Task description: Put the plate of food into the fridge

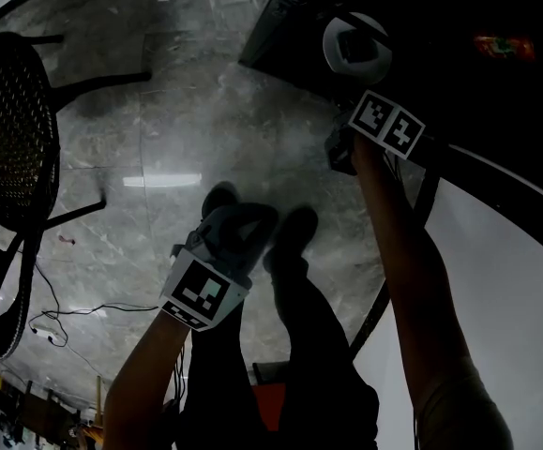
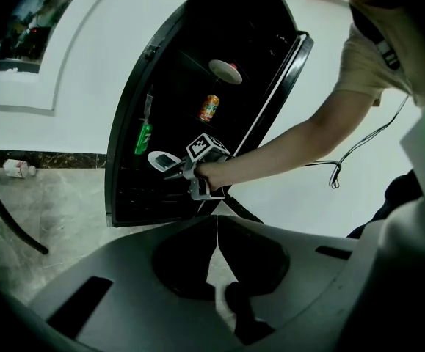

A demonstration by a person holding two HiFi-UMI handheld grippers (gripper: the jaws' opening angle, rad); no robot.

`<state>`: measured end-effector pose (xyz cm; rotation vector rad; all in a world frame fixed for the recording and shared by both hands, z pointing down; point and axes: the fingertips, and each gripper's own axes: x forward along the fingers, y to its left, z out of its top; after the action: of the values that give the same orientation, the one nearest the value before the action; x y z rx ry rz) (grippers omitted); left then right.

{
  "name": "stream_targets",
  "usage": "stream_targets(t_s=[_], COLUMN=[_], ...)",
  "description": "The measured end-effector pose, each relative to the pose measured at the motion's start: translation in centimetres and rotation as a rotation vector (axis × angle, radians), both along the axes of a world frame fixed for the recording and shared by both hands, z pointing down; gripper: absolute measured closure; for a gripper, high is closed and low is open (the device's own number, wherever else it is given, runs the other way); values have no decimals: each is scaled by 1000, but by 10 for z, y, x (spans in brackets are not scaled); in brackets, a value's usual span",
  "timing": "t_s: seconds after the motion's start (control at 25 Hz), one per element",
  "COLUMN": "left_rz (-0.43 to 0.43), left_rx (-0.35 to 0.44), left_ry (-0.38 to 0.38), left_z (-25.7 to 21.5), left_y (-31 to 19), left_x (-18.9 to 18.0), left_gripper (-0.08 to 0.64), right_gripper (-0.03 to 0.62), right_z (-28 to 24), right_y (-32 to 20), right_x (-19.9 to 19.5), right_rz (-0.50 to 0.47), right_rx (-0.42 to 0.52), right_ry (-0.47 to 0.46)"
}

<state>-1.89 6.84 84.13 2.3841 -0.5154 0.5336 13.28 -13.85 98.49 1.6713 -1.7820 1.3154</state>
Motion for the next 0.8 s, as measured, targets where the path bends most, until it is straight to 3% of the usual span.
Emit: stream_targets(t_s=[0.12,0.48,0.8], left_rz=[-2,25,31], left_rx=[6,9,4], left_ry=[-3,-8,-32], left_z=[2,2,7], left_y=[-4,0,5], left_x=[1,8,4], left_gripper=[545,545,545], right_gripper=[330,330,330], right_z=[-1,0,-16], right_y=[-4,-6,3], right_x=[1,8,-7], right_rz=[-31,28,-101], right_rx=[-2,-19,53], right_ry=[40,60,106])
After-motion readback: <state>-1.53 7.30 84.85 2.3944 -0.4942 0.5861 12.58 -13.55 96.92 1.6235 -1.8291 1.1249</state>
